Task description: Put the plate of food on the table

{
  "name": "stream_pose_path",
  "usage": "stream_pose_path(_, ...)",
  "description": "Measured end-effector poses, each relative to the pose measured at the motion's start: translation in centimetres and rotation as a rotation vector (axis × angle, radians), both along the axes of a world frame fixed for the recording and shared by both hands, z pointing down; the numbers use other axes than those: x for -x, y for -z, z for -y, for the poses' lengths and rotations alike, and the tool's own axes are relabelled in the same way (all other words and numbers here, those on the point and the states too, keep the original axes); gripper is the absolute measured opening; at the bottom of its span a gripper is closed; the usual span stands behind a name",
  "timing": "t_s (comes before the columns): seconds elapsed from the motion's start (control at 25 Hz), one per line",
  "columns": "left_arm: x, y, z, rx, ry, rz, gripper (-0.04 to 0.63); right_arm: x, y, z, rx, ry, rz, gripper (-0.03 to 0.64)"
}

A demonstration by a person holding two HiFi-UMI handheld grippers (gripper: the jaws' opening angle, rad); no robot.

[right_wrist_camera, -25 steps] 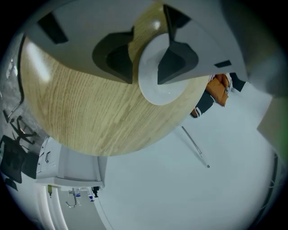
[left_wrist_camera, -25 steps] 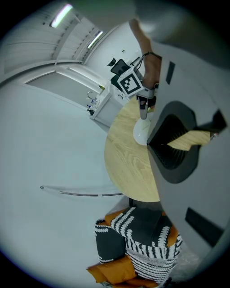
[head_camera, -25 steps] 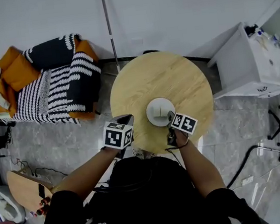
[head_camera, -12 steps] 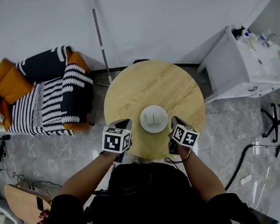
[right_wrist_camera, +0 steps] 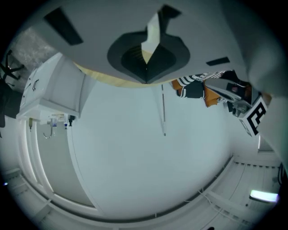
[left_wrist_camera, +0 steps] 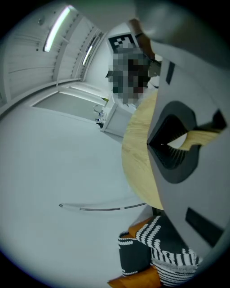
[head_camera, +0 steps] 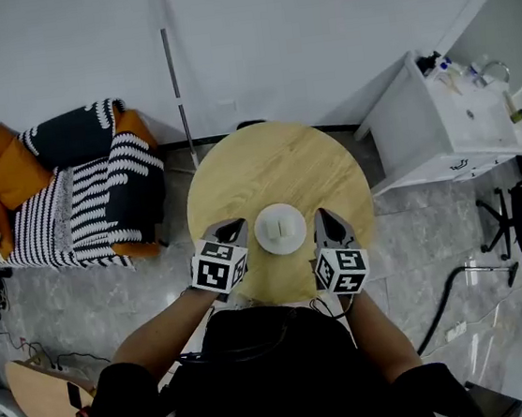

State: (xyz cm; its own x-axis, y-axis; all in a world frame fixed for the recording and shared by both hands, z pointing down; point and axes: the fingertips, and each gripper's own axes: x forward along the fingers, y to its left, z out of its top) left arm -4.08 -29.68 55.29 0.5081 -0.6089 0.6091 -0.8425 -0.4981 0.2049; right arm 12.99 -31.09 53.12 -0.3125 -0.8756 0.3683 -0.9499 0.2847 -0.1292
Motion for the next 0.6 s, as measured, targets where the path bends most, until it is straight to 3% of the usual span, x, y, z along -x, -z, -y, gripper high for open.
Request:
stream_pose_path(0.28,-0.9,4.0,1.2,-0.124,-0.026,-0.027,0.005,1.5,7.7,-0.3,-0.189,0.026,0.031,0.008)
stream_pose_path(0.44,-1.4,6.3,2.1,-0.203,-0.041,-0.017,0.005,2.0,11.3,-0.2,-0.290,0.044,0.000,0.008)
stream_pose_path(0.6,-1.5,7.5,2.4,-0.235,-0.045,-0.031,0.005,3.1,12.5,-0.3,-0.337,0.072,-0.041,0.008)
